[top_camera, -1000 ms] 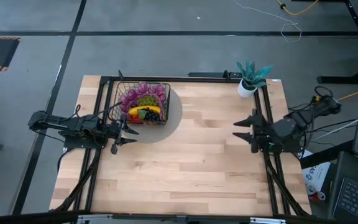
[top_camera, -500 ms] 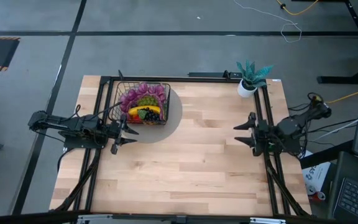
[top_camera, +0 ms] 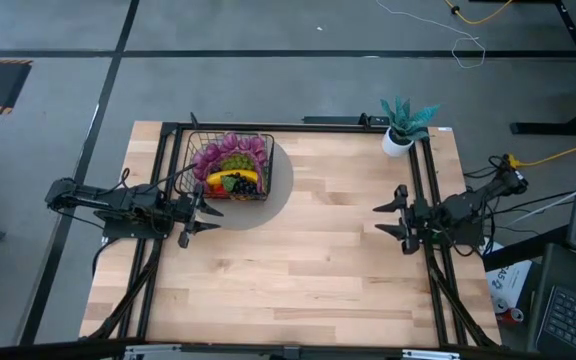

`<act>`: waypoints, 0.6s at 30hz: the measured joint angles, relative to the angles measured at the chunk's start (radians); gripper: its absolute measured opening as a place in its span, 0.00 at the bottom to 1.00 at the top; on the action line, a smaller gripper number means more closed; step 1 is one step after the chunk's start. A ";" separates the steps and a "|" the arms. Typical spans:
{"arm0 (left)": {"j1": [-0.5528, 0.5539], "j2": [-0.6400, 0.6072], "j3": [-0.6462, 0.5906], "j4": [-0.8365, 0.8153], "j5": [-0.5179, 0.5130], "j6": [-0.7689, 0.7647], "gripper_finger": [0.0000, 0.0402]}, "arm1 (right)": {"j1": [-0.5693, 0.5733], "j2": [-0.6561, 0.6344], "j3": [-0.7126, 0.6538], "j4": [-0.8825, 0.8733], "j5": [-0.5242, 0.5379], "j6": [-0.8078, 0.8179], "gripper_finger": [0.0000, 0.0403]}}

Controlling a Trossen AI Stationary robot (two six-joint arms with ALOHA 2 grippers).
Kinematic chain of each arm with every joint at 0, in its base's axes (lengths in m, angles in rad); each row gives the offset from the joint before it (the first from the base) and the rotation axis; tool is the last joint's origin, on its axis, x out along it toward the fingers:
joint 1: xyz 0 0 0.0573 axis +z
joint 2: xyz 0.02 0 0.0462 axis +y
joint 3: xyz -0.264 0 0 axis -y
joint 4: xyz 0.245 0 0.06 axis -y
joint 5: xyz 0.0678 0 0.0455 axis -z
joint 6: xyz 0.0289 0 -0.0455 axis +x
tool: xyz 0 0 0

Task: Build produce basket
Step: Return to Home Position

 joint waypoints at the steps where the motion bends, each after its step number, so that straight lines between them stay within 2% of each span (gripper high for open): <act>1: 0.000 0.000 0.000 0.000 0.000 0.000 0.37 | -0.004 -0.001 0.000 0.002 -0.014 0.000 0.55; 5: 0.000 0.000 0.000 0.000 0.000 0.000 0.37 | -0.026 -0.006 0.000 0.001 -0.070 0.013 0.55; 12: 0.000 0.000 0.000 0.000 0.000 0.000 0.37 | -0.065 -0.005 0.001 -0.007 -0.232 0.068 0.55; 18: 0.000 0.000 0.000 0.000 0.000 0.000 0.37 | -0.078 -0.005 0.000 -0.024 -0.241 0.081 0.55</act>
